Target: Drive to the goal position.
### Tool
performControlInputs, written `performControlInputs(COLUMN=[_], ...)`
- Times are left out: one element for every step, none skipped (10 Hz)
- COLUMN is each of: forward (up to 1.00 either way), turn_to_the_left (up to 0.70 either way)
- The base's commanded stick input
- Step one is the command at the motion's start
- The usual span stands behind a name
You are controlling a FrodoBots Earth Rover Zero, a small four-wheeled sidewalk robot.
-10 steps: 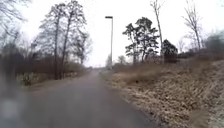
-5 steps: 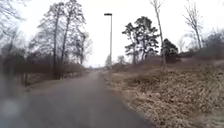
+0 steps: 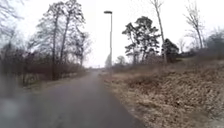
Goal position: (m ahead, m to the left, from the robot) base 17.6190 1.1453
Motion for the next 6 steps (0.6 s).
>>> performControlInputs(forward=[0.70, 0.70, 0.70, 0.70, 0.70, 0.70], turn_to_the_left=[0.35, 0.35, 0.35, 0.35, 0.19, 0.00])
